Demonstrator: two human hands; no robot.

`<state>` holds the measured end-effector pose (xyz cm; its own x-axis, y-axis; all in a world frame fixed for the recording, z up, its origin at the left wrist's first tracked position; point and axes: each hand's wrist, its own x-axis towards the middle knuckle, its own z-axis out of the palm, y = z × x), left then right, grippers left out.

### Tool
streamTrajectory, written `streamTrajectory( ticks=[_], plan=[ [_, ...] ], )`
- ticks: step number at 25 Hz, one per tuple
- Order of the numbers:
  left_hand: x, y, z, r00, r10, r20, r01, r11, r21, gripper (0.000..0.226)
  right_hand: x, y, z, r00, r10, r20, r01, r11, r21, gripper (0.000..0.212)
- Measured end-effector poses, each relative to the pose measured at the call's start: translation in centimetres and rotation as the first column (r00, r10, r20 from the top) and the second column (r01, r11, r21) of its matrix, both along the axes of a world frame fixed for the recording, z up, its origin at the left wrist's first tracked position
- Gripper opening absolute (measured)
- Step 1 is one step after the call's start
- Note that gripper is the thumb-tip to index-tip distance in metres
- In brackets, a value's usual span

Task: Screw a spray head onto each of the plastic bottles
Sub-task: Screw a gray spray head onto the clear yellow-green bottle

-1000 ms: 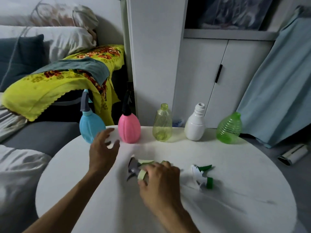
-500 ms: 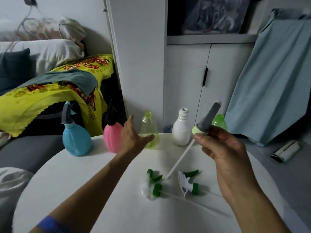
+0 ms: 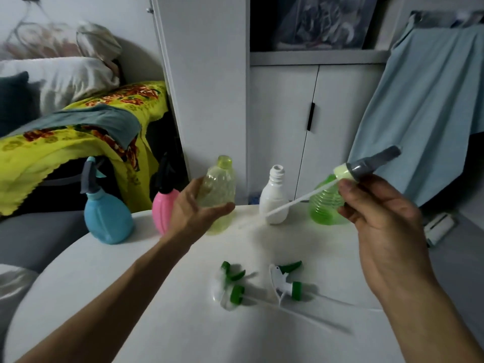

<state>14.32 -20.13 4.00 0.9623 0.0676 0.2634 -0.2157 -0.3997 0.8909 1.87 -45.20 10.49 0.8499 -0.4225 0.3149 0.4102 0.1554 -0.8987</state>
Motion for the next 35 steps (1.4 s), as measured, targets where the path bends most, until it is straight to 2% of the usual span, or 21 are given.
streamTrajectory(
  ticks=[1,3,6,8,12,20,26,32,35],
  plan=[
    [-1.2,1.0,1.1,0.999,0.013,0.04,-0.019,0.99,0.143,0.082,-0.1,0.1,0.1,1.0,-0.011,0.017,0.011,1.0,0.001,0.037],
    [-4.3,3.6,3.0,0.99,0.02,0.143,-0.08,0.901,0.426,0.086,-0.3,0.5,0.0,0.999,-0.011,0.035,0.01,1.0,0.02,0.036],
    [-10.2,7.3,3.2,0.956,0.051,0.289,-0.225,0.76,0.61,0.087,-0.2,1.4,-0.5,0.999,0.024,0.026,-0.025,0.998,0.051,0.015],
    [-13.2,8.8,2.3,0.943,0.133,0.304,-0.305,0.712,0.632,0.085,-0.1,2.4,-0.8,0.997,0.071,0.019,-0.072,0.995,0.065,0.021],
    [-14.7,11.1,1.1,0.946,0.204,0.254,-0.325,0.645,0.692,0.082,-0.2,4.6,-1.1,0.985,0.171,0.014,-0.172,0.979,0.114,0.032],
    [-14.7,12.6,0.3,0.937,0.196,0.29,-0.348,0.604,0.717,0.084,-0.1,8.5,-1.7,0.954,0.299,-0.01,-0.297,0.951,0.083,0.036],
    [-14.8,12.3,0.3,0.948,0.195,0.25,-0.316,0.656,0.686,0.083,-0.2,10.1,-2.0,0.942,0.333,-0.041,-0.33,0.941,0.079,0.028],
    [-15.3,10.2,0.5,0.955,0.128,0.269,-0.283,0.674,0.682,0.083,-0.9,13.8,-4.5,0.889,0.412,-0.2,-0.393,0.91,0.129,0.027],
    [-15.5,9.4,0.6,0.955,0.11,0.276,-0.272,0.696,0.664,0.083,-1.2,14.9,-5.3,0.871,0.435,-0.226,-0.426,0.9,0.09,0.021]
  ],
)
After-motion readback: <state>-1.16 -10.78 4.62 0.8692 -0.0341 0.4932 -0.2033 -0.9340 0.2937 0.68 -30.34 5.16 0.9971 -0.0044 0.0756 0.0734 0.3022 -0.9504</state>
